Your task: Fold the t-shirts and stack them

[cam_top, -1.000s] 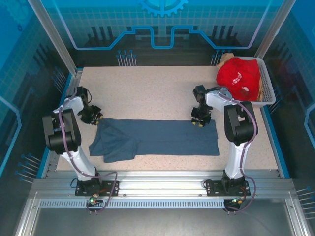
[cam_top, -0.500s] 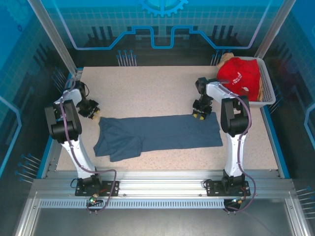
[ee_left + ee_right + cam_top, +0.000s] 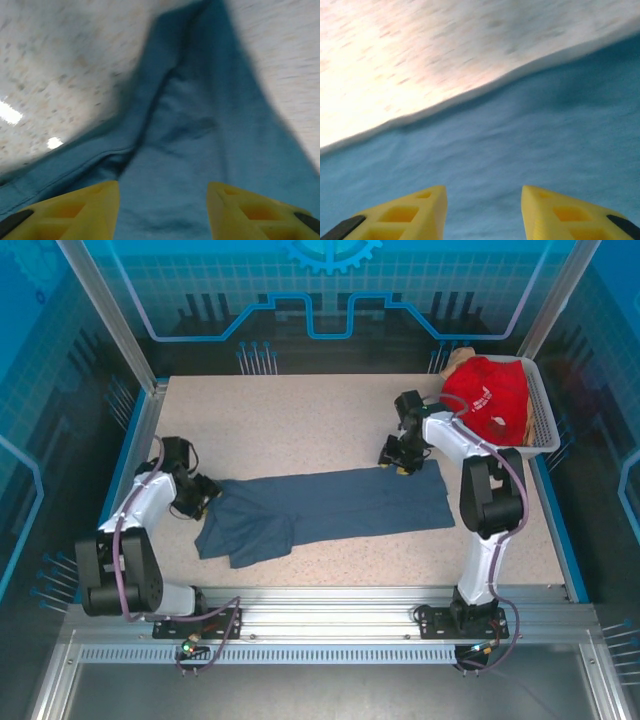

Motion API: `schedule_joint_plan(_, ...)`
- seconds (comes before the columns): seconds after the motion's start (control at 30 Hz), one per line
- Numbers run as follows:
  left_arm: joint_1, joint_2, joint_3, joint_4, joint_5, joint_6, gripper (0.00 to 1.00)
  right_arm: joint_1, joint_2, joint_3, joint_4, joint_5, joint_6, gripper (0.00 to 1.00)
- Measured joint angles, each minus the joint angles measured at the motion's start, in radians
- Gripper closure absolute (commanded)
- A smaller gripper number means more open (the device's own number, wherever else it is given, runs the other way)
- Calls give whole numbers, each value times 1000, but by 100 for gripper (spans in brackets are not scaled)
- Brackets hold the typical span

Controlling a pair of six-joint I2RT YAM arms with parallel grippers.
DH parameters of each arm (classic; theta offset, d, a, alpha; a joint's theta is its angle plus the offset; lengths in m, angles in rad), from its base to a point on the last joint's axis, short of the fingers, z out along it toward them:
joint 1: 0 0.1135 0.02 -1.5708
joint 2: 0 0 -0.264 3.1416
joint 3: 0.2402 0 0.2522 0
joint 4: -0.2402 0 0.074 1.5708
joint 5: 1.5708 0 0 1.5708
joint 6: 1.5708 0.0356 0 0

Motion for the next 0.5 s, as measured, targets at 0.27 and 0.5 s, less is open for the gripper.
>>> schedule_joint_plan(0.27, 0, 36, -50, 89, 12, -16, 62, 29, -14, -100, 82, -92, -12, 56)
schedule_joint_plan(0.5, 0, 59, -54, 136, 11, -11, 82, 30, -14, -100, 103, -107, -13, 56)
